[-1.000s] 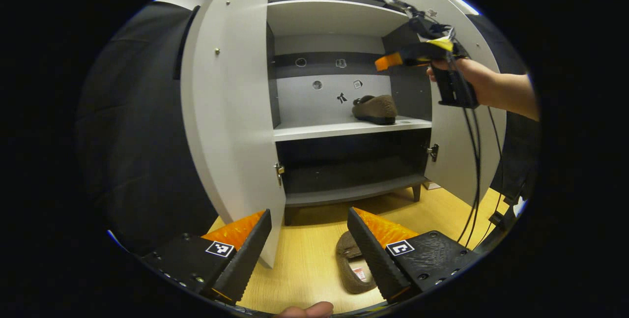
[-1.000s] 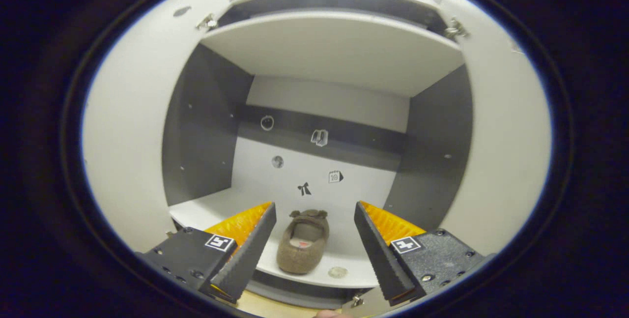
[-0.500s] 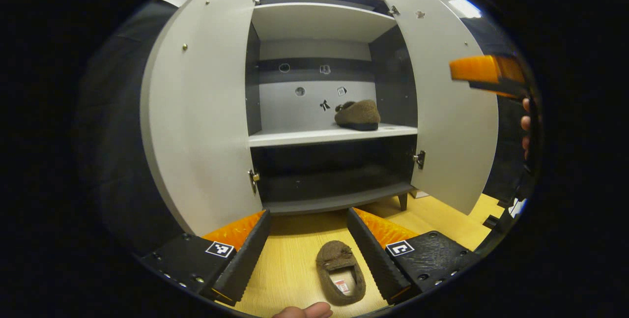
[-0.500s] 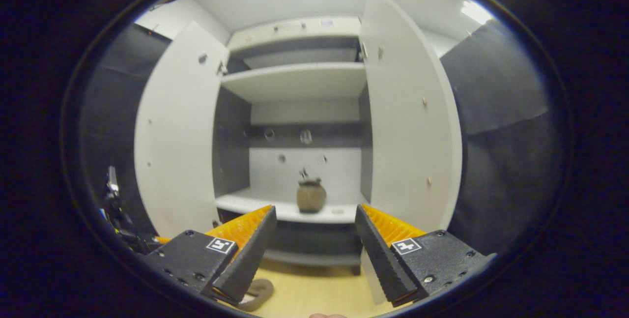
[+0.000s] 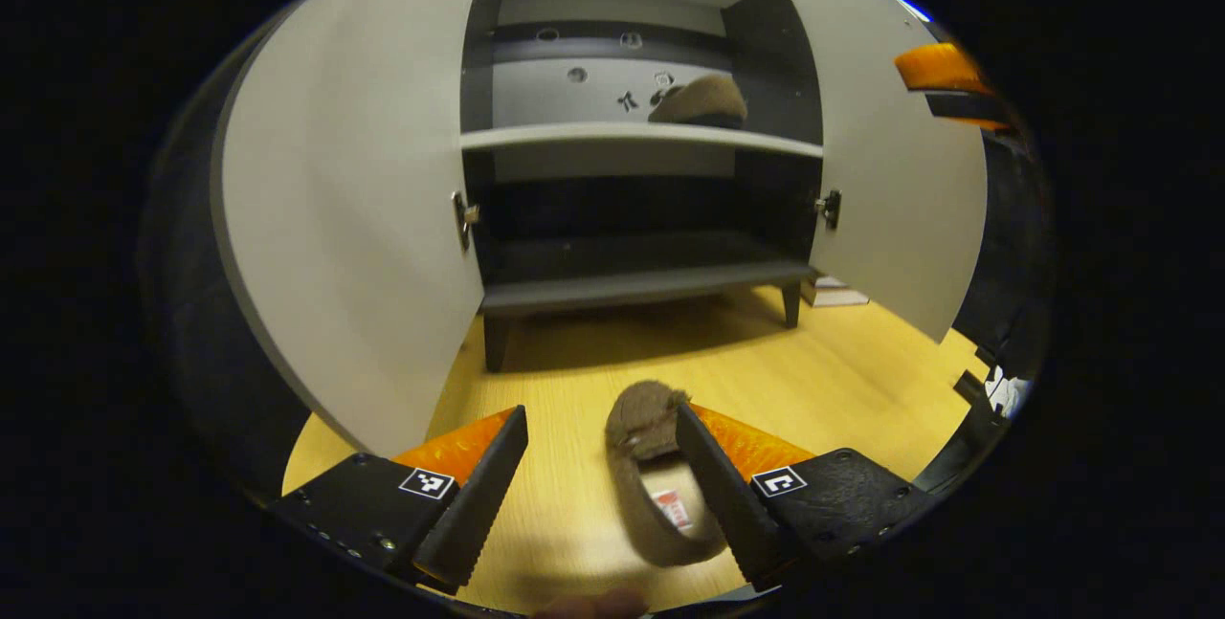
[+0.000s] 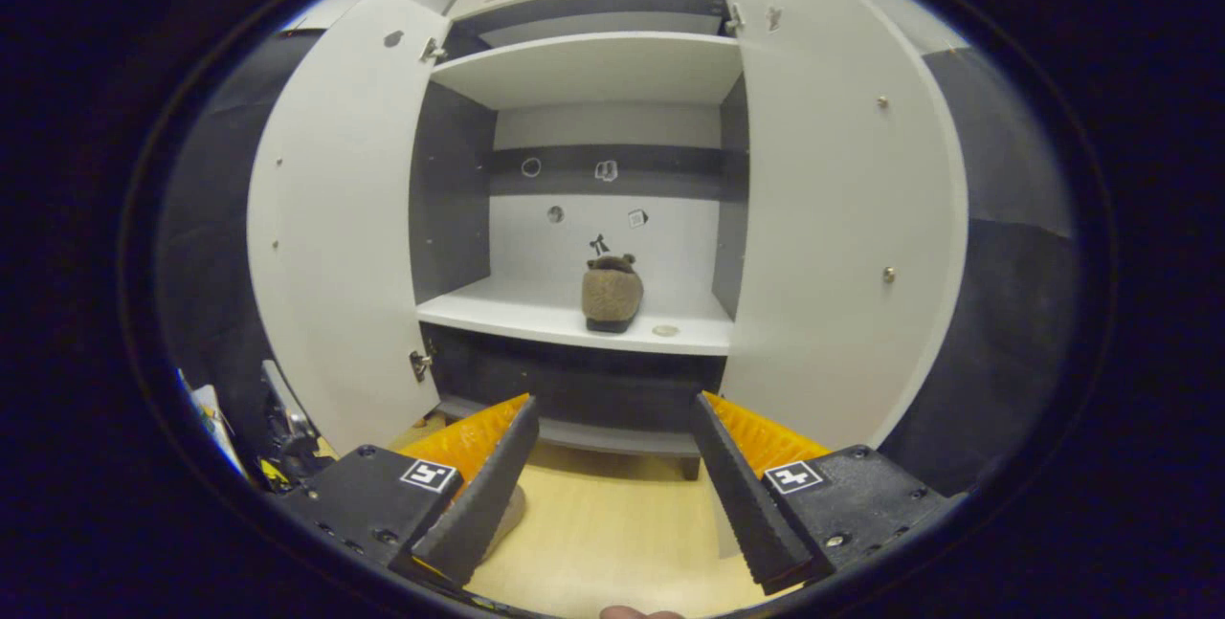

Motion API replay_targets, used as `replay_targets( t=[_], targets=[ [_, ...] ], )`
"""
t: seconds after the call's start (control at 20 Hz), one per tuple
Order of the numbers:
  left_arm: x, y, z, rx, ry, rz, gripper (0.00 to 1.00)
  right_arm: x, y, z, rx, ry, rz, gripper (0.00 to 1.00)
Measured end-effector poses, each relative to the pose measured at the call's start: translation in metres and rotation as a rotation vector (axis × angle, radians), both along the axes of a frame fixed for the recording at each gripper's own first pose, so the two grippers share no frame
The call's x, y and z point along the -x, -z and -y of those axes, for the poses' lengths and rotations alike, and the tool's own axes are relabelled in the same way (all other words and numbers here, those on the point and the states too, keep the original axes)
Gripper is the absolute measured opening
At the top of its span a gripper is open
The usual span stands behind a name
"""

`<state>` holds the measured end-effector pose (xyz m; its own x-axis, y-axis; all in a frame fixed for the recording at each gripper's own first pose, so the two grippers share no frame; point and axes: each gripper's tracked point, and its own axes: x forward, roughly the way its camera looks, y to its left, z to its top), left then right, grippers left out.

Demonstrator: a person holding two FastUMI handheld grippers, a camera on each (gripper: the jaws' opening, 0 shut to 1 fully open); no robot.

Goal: Grab one shoe with the right hand and put it into the shoe cabinet, grab the other shoe with the left hand and put it into the shoe cabinet; then close the right door with the right hand and the left door with the left hand.

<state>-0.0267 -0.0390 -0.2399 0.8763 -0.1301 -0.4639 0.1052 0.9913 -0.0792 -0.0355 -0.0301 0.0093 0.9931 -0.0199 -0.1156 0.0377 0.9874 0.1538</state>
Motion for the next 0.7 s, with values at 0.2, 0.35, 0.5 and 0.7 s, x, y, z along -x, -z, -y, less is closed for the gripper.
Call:
replay_targets(
  t=[0.2, 0.35, 0.5, 0.7],
  targets=[
    [0.021, 0.054, 0.013, 0.045, 0.027, -0.145, 0.96, -0.013, 0.009, -0.011, 0.010, -0.053, -0.052, 1.00],
    [0.010, 0.062, 0.017, 0.063, 0.026, -0.160, 0.96, -0.017, 0.011, -0.017, 0.014, -0.072, -0.065, 1.00],
    [-0.004, 0.075, 0.022, 0.070, 0.010, -0.203, 0.96, -0.015, 0.014, -0.015, 0.014, -0.071, -0.077, 1.00],
    [-0.015, 0.085, 0.044, 0.189, 0.030, -0.274, 0.52, -0.009, 0.026, -0.003, -0.023, -0.045, -0.118, 1.00]
  ],
)
